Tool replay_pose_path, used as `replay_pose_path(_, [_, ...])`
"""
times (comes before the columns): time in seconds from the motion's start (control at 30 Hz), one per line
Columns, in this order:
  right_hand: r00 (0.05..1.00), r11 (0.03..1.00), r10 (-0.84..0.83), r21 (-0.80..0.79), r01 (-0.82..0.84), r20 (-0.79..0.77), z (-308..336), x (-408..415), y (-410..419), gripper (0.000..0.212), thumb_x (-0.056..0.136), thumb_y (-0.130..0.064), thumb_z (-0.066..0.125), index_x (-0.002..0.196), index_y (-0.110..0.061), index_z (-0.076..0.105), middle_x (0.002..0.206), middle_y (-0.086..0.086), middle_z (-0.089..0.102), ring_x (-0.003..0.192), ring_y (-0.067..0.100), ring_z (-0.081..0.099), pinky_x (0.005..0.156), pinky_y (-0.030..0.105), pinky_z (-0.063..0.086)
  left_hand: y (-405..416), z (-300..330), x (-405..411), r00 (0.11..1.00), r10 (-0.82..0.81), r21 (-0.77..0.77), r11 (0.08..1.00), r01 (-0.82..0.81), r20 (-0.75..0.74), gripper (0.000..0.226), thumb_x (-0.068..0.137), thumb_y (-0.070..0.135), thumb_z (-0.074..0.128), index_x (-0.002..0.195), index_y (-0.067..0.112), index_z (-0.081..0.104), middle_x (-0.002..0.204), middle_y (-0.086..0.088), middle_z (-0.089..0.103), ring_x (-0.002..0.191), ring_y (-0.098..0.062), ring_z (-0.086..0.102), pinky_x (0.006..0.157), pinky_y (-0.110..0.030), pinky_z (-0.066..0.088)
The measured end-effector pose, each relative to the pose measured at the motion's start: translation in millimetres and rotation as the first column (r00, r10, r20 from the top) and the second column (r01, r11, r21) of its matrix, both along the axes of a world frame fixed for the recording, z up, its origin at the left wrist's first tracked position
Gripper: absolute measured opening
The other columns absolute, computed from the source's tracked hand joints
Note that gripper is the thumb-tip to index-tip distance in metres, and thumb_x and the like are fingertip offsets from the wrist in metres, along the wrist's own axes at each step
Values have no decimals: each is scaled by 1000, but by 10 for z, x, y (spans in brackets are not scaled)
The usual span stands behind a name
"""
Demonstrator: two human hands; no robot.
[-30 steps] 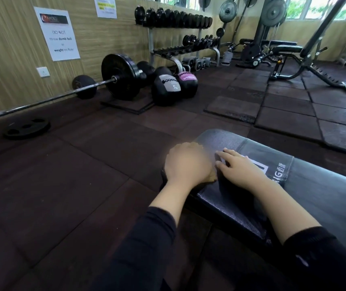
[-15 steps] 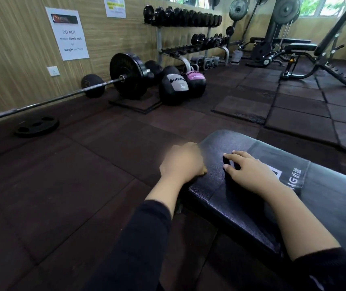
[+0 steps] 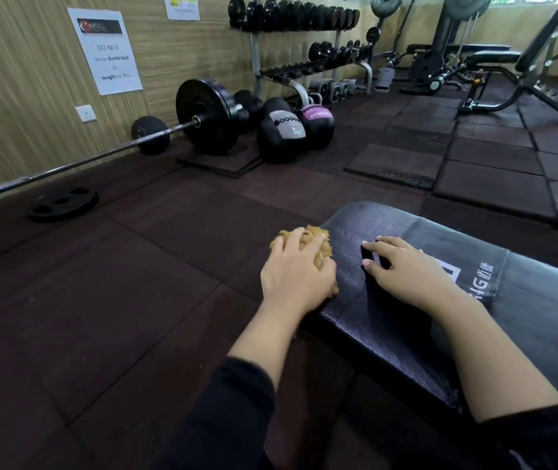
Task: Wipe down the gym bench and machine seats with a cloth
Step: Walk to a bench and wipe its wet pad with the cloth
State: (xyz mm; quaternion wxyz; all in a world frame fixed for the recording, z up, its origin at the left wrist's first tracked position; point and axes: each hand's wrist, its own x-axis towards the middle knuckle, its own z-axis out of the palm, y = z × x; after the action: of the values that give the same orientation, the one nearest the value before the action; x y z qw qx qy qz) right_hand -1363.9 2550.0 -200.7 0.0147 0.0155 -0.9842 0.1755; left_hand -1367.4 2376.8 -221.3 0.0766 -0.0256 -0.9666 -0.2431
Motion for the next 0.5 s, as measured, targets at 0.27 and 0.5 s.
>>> replay_pose_path(0.27, [1000, 1000, 9, -5, -9, 1, -2, 14, 11, 43, 96, -42, 41, 139, -37, 40, 153, -9, 27, 139, 18, 30, 114, 40, 15, -34, -236, 438, 971, 208, 90, 976, -198, -122, 60, 93, 45, 31, 145, 17, 39, 145, -13, 34, 128, -33, 33, 104, -43, 33])
replay_pose_path(0.5, [1000, 999, 12, -37, -12, -1, -16, 5, 20, 42, 96, -41, 43, 138, -36, 42, 152, -9, 28, 139, 16, 30, 115, 43, 13, 149, -48, 298, 979, -140, -78, 988, 130, -149, 54, 89, 44, 33, 139, 30, 50, 151, 6, 35, 141, -27, 22, 109, -42, 33])
